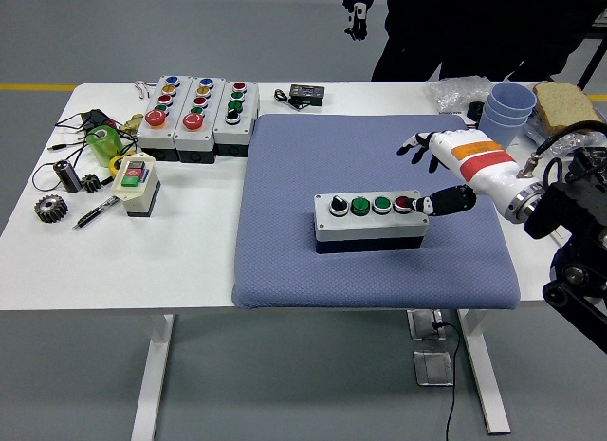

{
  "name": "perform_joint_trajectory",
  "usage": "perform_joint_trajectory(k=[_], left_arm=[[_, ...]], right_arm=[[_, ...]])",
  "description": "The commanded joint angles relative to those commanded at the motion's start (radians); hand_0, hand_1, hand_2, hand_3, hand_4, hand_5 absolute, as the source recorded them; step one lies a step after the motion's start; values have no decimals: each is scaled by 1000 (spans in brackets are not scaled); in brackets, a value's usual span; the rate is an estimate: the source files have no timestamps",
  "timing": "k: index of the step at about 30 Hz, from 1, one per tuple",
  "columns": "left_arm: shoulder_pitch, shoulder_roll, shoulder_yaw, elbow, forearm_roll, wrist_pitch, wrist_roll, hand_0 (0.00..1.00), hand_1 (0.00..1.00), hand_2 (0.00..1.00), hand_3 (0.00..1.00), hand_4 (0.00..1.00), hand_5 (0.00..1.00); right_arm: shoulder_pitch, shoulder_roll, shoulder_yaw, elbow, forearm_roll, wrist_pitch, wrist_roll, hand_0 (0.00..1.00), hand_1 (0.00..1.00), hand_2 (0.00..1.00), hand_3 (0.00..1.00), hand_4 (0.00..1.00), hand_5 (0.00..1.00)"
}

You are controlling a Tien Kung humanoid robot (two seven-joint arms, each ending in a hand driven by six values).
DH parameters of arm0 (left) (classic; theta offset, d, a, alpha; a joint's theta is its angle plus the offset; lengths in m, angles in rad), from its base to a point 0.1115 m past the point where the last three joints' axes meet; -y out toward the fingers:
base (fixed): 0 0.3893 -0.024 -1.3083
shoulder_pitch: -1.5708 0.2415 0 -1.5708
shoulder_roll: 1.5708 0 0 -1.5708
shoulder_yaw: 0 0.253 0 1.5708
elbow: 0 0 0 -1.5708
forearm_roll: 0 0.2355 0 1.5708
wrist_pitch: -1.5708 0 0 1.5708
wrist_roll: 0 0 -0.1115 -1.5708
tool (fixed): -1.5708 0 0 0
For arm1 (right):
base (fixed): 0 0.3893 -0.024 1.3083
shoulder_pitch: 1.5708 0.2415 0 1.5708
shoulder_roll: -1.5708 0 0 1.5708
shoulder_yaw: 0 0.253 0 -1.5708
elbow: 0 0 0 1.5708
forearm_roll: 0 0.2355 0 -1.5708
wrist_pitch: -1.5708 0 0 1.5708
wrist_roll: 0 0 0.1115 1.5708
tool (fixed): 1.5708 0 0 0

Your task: Pick up the button,place it on the desk,press the button,press the button

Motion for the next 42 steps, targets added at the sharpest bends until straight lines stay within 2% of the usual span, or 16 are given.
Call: perform_joint_trajectory(k=[1,6,7,20,30,35,42], left_arm=[[0,0,1,0,-1,0,0,622,658,676,593,333,643],[0,0,2,0,-6,1,0,622,658,676,593,333,643],[-1,0,2,0,-6,1,0,622,658,676,594,333,643],[-1,-1,-1,0,-1,0,1,621,658,676,594,334,643],[5,-3,-10,0,13,-1,4,622,658,676,593,334,642],[7,-4,-11,0,16,-1,5,621,658,676,593,335,647],[9,-3,-11,0,19,-2,6,621,658,676,593,335,648]], right_arm=[[-1,0,-2,-3,0,7,-3,26,2,182,634,935,522],[-9,0,-12,-15,8,25,-15,26,2,182,634,935,522],[-9,0,-12,-16,9,25,-15,31,2,183,639,936,552],[-7,16,-40,-60,10,32,-20,29,2,183,642,933,577],[-12,30,-72,-119,26,37,-18,30,2,183,642,932,581],[-13,31,-75,-115,22,33,-21,30,2,184,642,931,581],[-9,34,-41,-66,5,5,-26,31,2,185,642,930,585]])
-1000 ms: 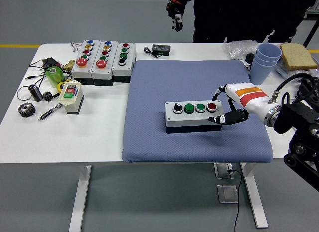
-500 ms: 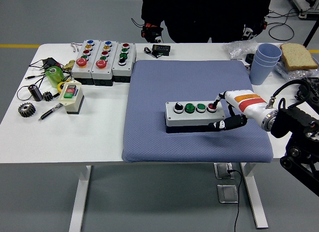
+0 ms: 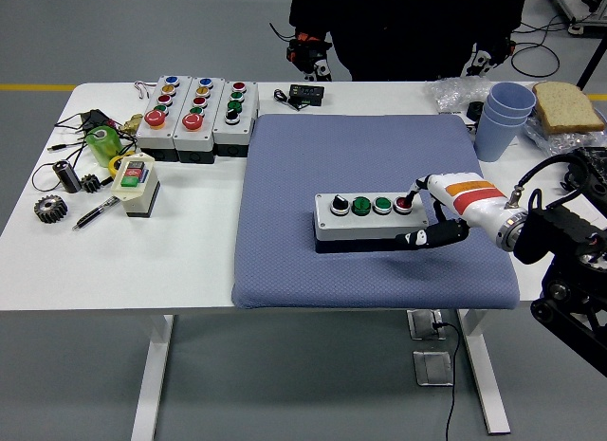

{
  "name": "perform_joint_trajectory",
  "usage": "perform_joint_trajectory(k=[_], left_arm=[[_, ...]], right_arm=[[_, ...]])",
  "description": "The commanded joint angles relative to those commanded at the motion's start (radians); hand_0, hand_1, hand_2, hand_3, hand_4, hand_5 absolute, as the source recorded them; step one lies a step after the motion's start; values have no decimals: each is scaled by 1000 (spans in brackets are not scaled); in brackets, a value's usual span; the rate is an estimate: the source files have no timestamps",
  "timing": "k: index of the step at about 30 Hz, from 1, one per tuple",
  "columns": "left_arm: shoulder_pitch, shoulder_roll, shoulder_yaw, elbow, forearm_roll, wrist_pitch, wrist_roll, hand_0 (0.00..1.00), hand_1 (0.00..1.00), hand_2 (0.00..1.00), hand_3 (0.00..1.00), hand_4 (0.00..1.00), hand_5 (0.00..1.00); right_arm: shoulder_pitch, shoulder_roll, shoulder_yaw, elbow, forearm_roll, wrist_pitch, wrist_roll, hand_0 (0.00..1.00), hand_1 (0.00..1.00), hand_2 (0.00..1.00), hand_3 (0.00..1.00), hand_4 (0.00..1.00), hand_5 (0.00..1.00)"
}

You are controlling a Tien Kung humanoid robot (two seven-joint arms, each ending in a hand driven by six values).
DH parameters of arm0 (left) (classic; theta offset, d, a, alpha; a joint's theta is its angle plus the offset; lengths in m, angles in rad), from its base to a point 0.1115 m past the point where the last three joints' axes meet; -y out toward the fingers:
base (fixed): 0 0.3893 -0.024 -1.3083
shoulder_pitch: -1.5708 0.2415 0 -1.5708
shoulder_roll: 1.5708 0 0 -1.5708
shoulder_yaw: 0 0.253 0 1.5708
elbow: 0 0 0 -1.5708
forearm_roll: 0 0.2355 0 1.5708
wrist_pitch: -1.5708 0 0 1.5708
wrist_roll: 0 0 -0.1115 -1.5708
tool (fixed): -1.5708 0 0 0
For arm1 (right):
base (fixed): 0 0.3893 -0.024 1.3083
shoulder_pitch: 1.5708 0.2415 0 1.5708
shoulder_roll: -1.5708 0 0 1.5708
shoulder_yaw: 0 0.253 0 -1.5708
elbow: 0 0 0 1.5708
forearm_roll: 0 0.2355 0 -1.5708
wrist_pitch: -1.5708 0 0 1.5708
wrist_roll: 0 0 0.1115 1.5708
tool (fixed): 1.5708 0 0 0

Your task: Pick up the button,place it on the desk,press the button,press the button

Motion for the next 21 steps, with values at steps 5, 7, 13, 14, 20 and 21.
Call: perform_joint_trajectory(k=[5,7,13,14,20,21], left_arm=[[1,0,1,0,1,-1,0,621,658,676,592,335,650],[1,0,5,0,-5,-1,-1,622,658,676,592,336,651],[-2,1,9,0,-15,0,-3,622,658,676,592,336,649],[-2,1,9,0,-16,0,-3,622,658,676,592,336,649],[-6,1,11,0,-16,0,-3,622,658,676,592,336,650],[-6,1,12,0,-16,-1,-3,622,658,676,592,336,650]], right_arm=[[10,16,-12,12,3,-4,3,32,2,183,642,930,586],[11,25,-23,6,14,-7,6,32,2,184,642,930,585],[16,46,-37,-20,17,-7,6,32,2,184,642,930,584],[16,47,-38,-21,17,-7,5,32,2,184,642,930,584],[3,63,-43,-44,20,-4,4,31,2,184,642,929,583],[1,64,-47,-47,21,-3,3,31,2,184,642,929,583]])
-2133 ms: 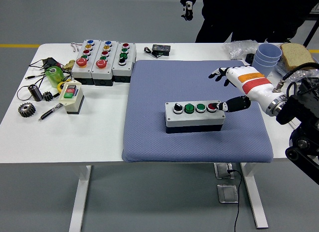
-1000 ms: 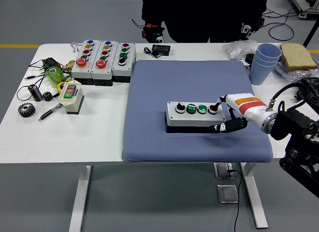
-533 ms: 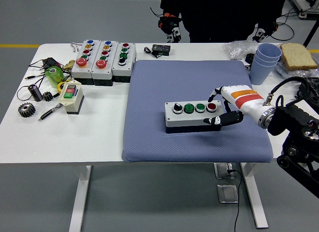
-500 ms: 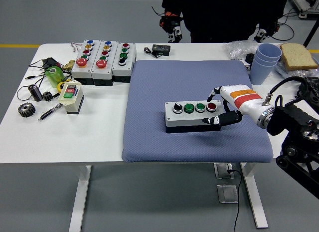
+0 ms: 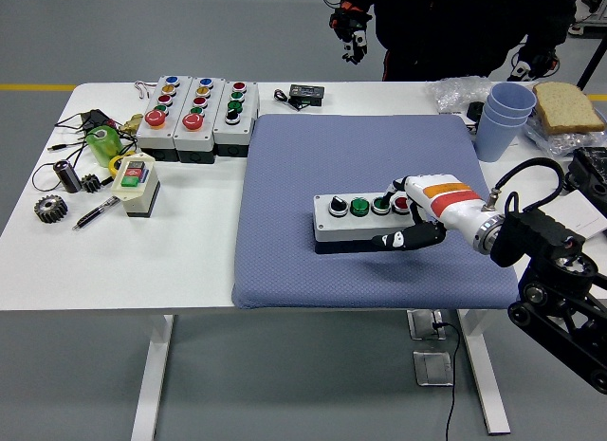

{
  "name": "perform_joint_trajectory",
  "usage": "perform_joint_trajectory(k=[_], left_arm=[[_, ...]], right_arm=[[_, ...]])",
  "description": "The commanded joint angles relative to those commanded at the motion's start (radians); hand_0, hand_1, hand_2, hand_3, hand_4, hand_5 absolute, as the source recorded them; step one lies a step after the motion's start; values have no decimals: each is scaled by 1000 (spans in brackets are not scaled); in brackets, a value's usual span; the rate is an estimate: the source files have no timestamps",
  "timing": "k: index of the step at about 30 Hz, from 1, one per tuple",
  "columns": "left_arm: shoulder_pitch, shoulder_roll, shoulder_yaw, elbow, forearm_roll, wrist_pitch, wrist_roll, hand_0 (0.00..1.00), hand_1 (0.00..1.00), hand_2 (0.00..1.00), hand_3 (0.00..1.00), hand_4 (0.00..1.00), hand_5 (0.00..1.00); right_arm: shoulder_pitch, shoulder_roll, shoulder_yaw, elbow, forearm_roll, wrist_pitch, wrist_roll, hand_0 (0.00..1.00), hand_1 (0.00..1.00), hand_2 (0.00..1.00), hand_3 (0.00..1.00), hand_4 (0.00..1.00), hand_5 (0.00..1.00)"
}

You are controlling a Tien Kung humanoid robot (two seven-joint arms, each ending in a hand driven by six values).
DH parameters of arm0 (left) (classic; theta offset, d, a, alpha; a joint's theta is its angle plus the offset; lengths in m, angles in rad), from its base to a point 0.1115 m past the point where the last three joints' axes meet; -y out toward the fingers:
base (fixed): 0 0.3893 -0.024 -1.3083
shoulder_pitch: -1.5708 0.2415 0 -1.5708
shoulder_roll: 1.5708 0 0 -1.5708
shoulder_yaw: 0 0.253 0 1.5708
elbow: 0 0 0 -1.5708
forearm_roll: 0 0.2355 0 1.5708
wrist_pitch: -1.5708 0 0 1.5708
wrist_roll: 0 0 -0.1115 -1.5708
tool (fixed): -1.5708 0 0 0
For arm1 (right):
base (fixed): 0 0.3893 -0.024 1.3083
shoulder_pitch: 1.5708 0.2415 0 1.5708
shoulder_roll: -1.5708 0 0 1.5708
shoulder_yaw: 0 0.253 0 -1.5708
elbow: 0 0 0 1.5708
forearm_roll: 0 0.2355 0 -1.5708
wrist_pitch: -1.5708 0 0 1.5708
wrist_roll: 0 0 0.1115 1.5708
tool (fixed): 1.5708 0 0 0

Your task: Pick up the button,place it on the desk,press the button,press the button

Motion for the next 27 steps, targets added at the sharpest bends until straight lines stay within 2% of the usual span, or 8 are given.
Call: perform_joint_trajectory(k=[8,14,15,16,17,21,22,27], left_arm=[[-1,0,0,0,-2,0,-1,622,658,676,593,336,645],[-2,1,2,0,-4,0,-1,622,658,676,594,335,644],[-2,1,2,0,-5,0,-2,622,658,676,594,335,644],[-2,1,2,0,-5,0,-2,622,658,676,594,335,643],[-2,1,2,0,-5,0,-2,622,658,676,594,335,643],[-3,1,1,0,-3,0,-1,622,658,676,594,335,643],[-3,1,0,0,-1,0,-1,622,658,676,594,334,641],[-2,0,-1,0,0,1,-1,622,658,676,594,334,641]], right_arm=[[-8,2,18,5,-2,-9,0,31,2,184,642,924,581],[-25,-2,68,31,36,-77,28,32,2,185,647,924,582],[-32,-4,83,37,74,-119,48,32,2,185,647,924,582],[-37,-5,92,39,111,-155,61,211,100,335,711,876,533],[-45,-6,104,39,154,-188,81,211,100,335,711,876,533],[-66,-9,129,36,289,-239,138,211,100,335,711,876,533],[-73,-10,134,37,325,-255,151,434,383,513,731,731,332],[-98,-12,145,36,424,-295,164,434,383,513,731,731,332]])
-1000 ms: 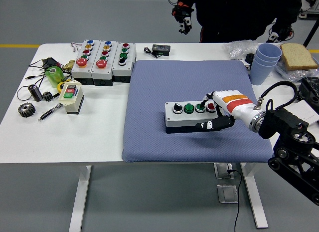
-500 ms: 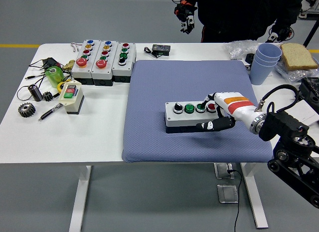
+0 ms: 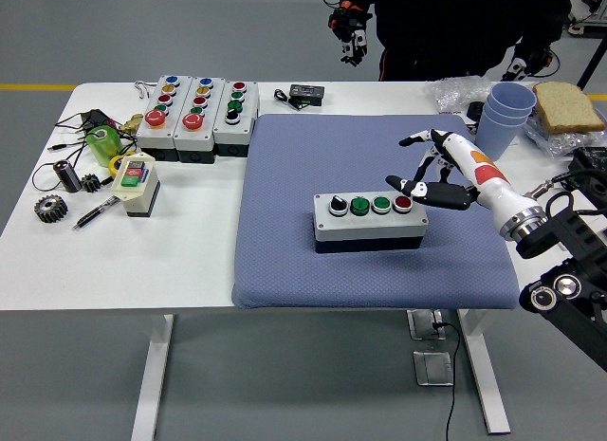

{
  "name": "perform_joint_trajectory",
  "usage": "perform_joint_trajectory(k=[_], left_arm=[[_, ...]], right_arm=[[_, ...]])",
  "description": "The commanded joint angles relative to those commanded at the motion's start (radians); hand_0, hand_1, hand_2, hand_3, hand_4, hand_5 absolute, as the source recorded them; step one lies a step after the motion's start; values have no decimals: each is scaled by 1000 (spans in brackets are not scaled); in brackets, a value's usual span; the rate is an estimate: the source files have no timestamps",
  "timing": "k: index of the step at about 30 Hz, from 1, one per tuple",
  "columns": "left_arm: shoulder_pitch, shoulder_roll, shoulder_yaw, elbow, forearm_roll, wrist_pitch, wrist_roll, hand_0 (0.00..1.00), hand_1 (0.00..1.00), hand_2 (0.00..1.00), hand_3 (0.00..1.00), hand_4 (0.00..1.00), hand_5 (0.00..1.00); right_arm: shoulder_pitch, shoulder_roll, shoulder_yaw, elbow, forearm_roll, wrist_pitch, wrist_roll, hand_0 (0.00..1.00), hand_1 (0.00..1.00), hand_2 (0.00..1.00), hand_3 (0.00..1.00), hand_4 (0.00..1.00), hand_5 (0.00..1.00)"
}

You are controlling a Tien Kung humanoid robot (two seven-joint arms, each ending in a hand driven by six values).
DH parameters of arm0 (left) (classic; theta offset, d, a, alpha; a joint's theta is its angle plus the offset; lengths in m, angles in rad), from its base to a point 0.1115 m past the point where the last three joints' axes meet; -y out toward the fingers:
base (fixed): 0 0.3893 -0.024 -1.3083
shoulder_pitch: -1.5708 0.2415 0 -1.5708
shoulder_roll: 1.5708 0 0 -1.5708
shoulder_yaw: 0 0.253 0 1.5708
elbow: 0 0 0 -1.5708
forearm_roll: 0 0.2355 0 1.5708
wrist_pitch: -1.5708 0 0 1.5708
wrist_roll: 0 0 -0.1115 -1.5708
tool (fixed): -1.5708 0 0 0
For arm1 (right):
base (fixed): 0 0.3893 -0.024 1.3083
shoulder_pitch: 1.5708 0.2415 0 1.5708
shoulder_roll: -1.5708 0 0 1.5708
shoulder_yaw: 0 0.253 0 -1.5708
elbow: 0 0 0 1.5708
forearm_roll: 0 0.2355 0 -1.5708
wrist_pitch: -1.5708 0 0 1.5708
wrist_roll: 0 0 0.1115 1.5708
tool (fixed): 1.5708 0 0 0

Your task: Pick up the button,place it on the desk,press the button,press the button

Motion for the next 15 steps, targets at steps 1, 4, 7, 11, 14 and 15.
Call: perform_joint_trajectory(k=[1,4,7,11,14,15], left_arm=[[0,0,-1,0,3,0,0,622,658,676,593,333,640],[1,-1,-1,0,4,0,1,622,658,676,593,333,640],[2,-1,-2,0,5,1,1,622,658,676,594,333,639],[4,-2,-5,0,12,0,3,622,658,676,594,333,639],[5,-2,-6,0,13,0,3,622,658,675,594,333,640],[5,-2,-5,0,13,0,3,622,658,675,594,333,640]], right_arm=[[-5,-1,-1,-1,7,2,-3,456,405,527,716,702,312],[-16,-3,-4,4,3,14,-12,456,405,527,716,702,312],[-27,-2,-7,12,-14,27,-17,448,388,527,719,681,306],[-33,-1,-15,17,-34,40,-21,448,388,527,719,681,306],[-33,-2,-26,19,-42,41,-27,451,385,526,717,668,309],[-33,-3,-28,21,-46,42,-28,451,385,526,717,668,309]])
